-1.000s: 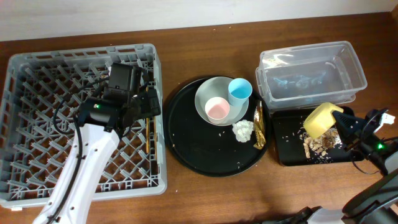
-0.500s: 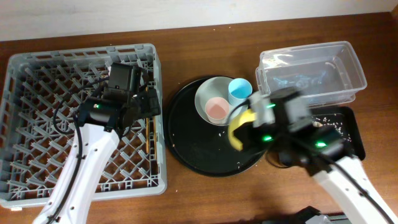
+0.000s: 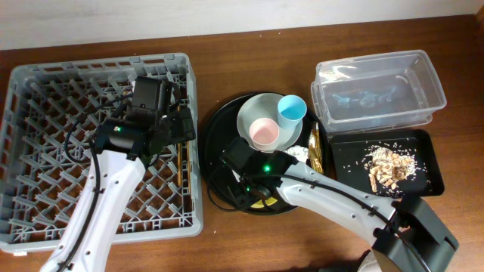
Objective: Sort waste into correct bins and load items into the dishwasher rack
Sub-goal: 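Return the empty yellow bowl to the black round tray, then grasp the pink cup with the right gripper and lift it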
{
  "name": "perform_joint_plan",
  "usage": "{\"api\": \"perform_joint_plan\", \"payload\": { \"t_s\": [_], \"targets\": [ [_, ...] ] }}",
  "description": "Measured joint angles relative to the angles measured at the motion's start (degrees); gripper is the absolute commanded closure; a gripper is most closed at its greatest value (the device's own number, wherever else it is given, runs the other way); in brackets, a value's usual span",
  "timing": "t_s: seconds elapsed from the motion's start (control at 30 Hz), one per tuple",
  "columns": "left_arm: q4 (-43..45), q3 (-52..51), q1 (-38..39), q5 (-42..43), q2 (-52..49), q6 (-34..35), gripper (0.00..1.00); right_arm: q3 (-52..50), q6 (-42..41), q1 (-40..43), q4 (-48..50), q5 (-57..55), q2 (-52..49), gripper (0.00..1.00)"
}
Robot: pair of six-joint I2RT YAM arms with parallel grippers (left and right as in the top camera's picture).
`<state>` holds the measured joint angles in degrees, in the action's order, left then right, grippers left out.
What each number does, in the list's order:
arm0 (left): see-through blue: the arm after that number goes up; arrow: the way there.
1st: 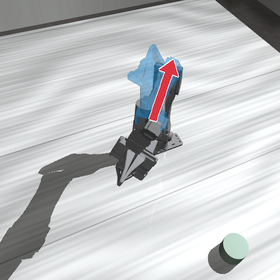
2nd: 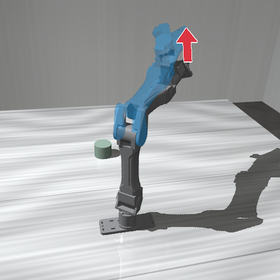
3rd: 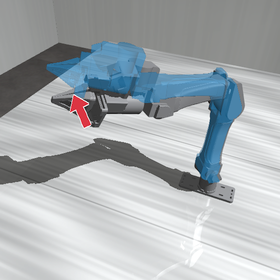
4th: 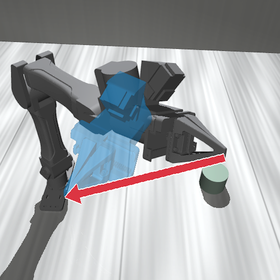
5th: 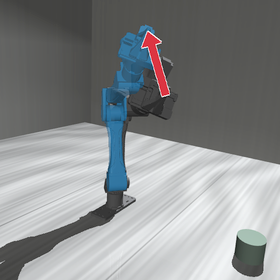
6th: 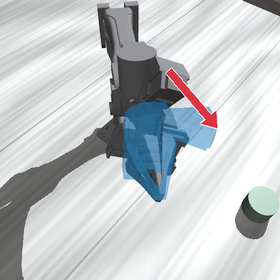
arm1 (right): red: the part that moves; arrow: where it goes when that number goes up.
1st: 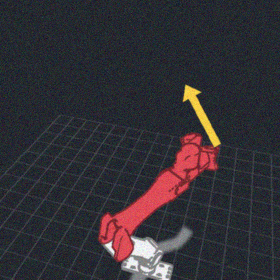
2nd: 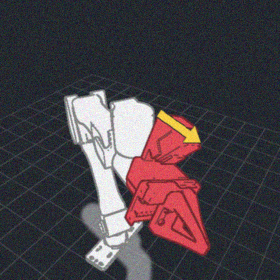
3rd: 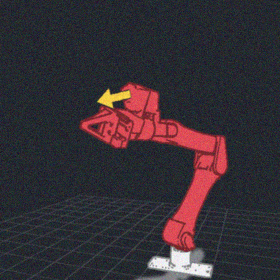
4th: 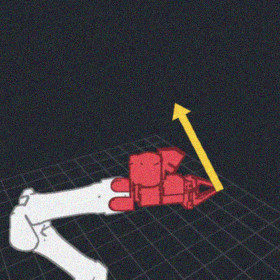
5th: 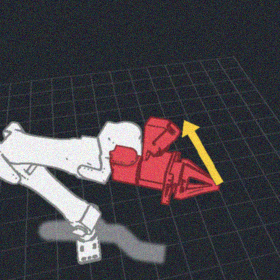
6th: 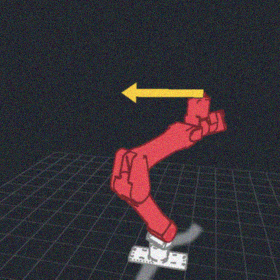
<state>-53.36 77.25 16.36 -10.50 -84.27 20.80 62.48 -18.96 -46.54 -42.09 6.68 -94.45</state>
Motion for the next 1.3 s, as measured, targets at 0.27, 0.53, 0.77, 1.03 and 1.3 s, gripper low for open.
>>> {"api": "perform_joint_plan", "payload": {
  "t_s": [0.27, 0.53, 0.77, 1.03, 1.3],
  "targets": [
    [0.00, 0.00, 0.00, 0.00, 0.00, 0.00, 0.00, 9.81, 2.10, 0.79, -12.63, -7.91, 3.61, 0.51],
    [-0.02, 0.00, 0.00, 0.02, 0.00, 0.00, 0.01, 10.73, 12.68, 13.81, -11.06, -7.63, 4.42, 0.48],
    [0.00, 0.00, 0.00, 0.00, 0.00, 0.00, 0.01, 10.75, 20.81, 13.84, 0.07, -3.56, 1.55, 0.61],
    [0.00, 0.00, 0.00, -0.02, 0.00, 0.00, 0.01, 10.75, 21.75, 13.84, 5.42, -6.75, -8.17, 0.76],
    [0.00, 0.00, 0.00, 0.00, 0.00, 0.00, 0.01, 10.75, 21.94, 13.84, 4.37, -9.25, -8.90, 0.89]
  ]
}}
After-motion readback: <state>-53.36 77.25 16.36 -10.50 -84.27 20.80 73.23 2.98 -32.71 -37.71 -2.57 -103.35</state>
